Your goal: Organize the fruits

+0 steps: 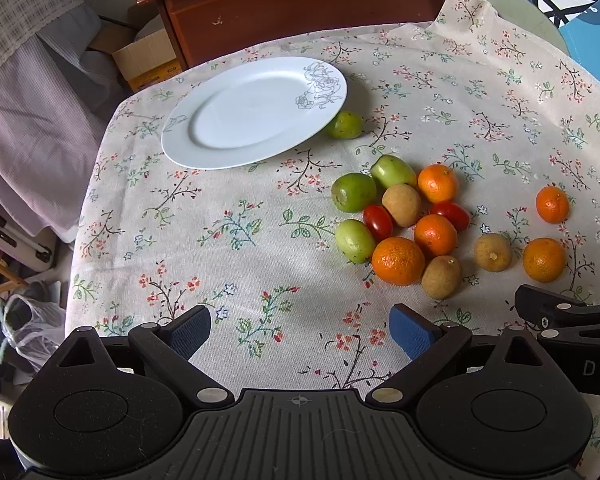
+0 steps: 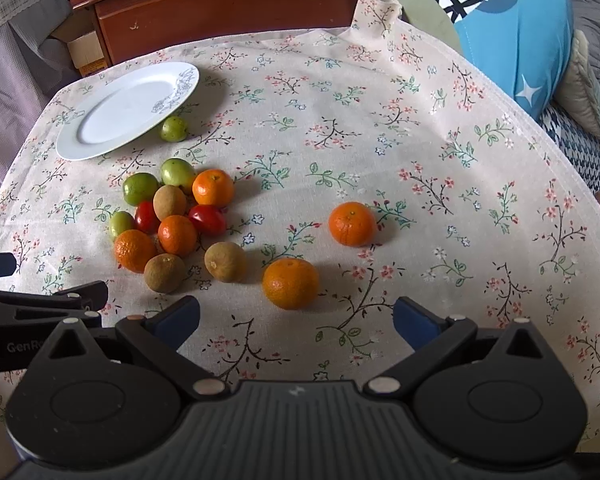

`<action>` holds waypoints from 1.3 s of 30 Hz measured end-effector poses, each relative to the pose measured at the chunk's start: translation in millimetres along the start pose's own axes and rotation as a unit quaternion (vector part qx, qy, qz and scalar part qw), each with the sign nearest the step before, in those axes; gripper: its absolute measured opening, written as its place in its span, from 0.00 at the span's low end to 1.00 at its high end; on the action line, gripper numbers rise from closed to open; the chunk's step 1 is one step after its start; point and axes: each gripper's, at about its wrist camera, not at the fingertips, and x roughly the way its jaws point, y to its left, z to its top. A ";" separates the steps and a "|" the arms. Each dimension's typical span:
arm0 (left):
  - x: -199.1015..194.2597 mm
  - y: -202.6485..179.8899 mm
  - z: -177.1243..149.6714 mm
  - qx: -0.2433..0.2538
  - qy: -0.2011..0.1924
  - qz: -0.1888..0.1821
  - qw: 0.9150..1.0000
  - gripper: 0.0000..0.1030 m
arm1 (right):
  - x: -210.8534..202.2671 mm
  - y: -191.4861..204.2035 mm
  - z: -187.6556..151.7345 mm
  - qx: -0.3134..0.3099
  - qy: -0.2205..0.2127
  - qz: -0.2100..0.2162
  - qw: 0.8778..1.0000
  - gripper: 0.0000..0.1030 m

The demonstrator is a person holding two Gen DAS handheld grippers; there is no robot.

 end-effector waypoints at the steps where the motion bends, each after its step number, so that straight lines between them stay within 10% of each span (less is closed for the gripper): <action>1: -0.1 0.0 0.2 0.000 0.000 0.000 1.000 0.94 | 0.2 -0.4 0.1 0.001 0.000 0.000 1.000 0.99; 39: -3.8 46.2 -2.2 -0.058 -0.040 -0.027 0.997 0.94 | -21.5 -68.7 -14.7 0.111 -0.062 0.031 0.991 0.83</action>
